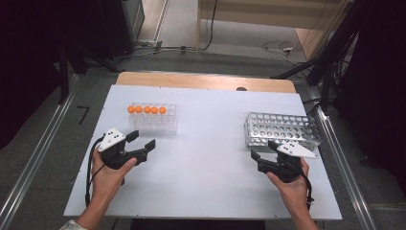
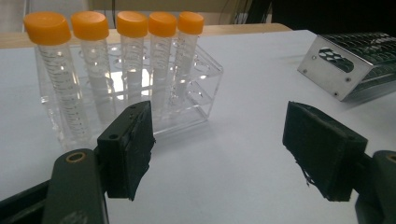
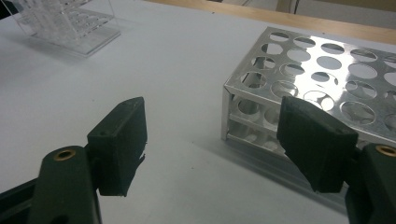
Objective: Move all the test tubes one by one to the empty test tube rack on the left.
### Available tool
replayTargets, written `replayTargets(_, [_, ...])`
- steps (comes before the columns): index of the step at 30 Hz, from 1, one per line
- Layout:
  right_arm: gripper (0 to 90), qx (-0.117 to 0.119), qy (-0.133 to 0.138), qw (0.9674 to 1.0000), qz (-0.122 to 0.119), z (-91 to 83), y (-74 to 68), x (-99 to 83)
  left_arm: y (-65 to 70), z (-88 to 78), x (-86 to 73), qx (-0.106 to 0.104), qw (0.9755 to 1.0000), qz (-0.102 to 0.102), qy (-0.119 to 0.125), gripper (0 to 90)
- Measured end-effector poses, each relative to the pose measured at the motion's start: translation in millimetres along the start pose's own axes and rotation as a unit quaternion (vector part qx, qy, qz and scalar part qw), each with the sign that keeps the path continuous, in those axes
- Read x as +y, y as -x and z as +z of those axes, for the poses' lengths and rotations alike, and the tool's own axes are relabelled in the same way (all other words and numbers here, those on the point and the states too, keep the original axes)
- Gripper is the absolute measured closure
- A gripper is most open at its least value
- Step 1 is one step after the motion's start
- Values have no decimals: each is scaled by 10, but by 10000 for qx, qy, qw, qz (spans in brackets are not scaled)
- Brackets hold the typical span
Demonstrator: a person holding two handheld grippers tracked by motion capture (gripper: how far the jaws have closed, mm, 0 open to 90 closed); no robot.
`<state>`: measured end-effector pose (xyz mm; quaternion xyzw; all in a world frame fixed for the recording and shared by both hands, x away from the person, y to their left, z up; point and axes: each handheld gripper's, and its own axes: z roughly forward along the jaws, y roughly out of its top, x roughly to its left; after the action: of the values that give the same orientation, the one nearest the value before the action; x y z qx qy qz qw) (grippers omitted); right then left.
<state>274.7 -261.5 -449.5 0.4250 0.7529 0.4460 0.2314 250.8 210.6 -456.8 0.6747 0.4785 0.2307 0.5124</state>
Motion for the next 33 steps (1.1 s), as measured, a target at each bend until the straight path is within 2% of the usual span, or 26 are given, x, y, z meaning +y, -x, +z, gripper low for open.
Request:
replayTargets(14, [229,-209,14,9997,110,-103,128,-51,-183,-105,-73,268,9994,-193,74,251])
replayTargets(23, [227,-314,-11,9995,100,-164,165,-99,-208,-147,-133,334,9992,-227,42,248])
replayTargets(33, [227,-427,-19,9988,239,-259,274,-160,-256,-200,-164,443,9987,-243,75,247])
